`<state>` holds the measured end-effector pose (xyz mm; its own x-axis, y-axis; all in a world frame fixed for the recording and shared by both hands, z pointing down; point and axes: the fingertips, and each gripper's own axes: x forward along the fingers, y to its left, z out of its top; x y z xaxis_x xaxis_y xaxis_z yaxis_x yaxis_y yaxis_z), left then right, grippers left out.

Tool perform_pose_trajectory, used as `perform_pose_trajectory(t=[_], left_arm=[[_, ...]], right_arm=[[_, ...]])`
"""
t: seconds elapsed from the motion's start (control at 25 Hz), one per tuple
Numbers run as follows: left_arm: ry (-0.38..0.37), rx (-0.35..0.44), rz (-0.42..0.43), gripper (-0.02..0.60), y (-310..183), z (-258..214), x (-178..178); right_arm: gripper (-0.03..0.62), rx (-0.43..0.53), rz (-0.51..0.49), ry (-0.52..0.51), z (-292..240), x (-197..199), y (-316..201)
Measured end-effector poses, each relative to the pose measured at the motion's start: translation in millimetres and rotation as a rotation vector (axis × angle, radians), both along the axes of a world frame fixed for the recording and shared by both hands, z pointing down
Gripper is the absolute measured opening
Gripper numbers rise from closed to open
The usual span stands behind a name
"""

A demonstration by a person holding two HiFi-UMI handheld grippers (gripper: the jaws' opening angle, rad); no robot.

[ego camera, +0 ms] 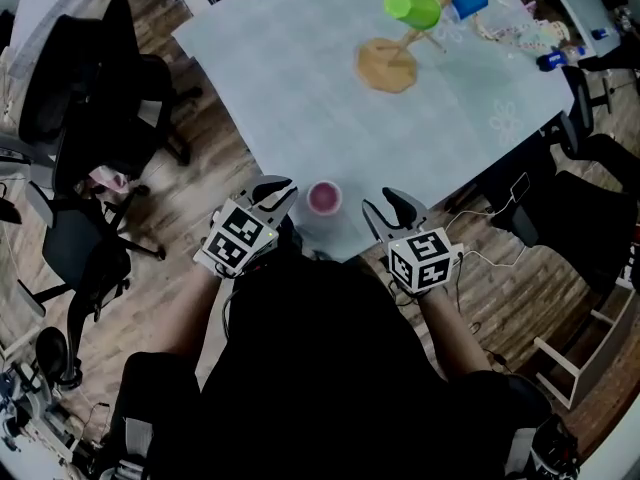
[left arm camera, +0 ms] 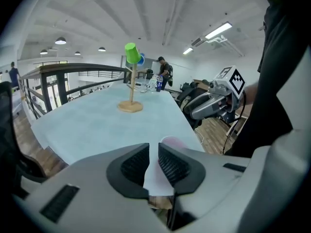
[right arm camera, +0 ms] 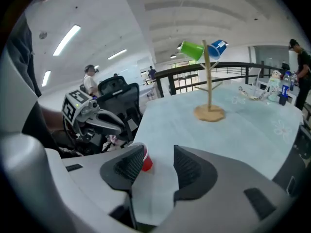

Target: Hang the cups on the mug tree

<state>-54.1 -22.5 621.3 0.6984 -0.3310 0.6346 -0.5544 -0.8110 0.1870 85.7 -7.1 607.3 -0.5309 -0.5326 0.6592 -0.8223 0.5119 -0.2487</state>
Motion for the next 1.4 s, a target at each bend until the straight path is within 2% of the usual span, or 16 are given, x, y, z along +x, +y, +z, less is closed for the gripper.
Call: perform_pose_trajectory(t=[0.12, 0.24, 0.36, 0.48, 0.56, 0.84, 1.08, 1.2, 1.24, 1.28, 1.36, 1.4], left_arm=[[-0.011, -0.031, 0.034, 0.115, 10, 10, 1], [-0.045, -0.039, 0.073, 0.147, 23, 20, 2], [-0.080, -0.057, 0.097, 0.164, 36, 37, 0], [-0.175, -0.045, 0.163, 0.185, 48, 62, -2], [-0.203, -0.044, 0.195, 0.189, 52, 73, 0], [-0.123, -0.082, 0.149, 0.190, 43, 70, 12], [-0.115, -0.081, 0.147, 0.190, 42, 66, 12], [-0.123, -0.087, 0.148, 0.190, 45, 67, 10], [-0.128, -0.088, 0.145, 0.190, 46, 67, 8], [-0.133, -0.087, 0.140, 0.190, 46, 67, 5], [-0.143, -0.074, 0.120, 0.190, 46, 65, -1], [-0.147, -0.065, 0.107, 0.190, 45, 63, -4]], right_arm=[[0.227, -0.005, -0.141, 0.057, 21, -13, 13], [0.253, 0.010, -0.260, 0.122, 37, -27, 25], [0.261, -0.020, -0.311, 0.135, 60, -39, 33], [0.262, -0.041, -0.339, 0.131, 80, -49, 34], [0.262, -0.034, -0.363, 0.128, 85, -56, 32], [0.262, -0.031, -0.422, 0.150, 87, -64, 35], [0.261, 0.167, -0.459, 0.172, 24, -72, 36], [0.259, 0.165, -0.567, 0.162, 15, -93, 46], [0.248, 0.153, -0.603, 0.175, 19, -98, 49], [0.212, 0.146, -0.629, 0.198, 24, -102, 51], [0.153, 0.140, -0.647, 0.258, 34, -105, 50], [0.144, 0.140, -0.646, 0.288, 38, -104, 47]])
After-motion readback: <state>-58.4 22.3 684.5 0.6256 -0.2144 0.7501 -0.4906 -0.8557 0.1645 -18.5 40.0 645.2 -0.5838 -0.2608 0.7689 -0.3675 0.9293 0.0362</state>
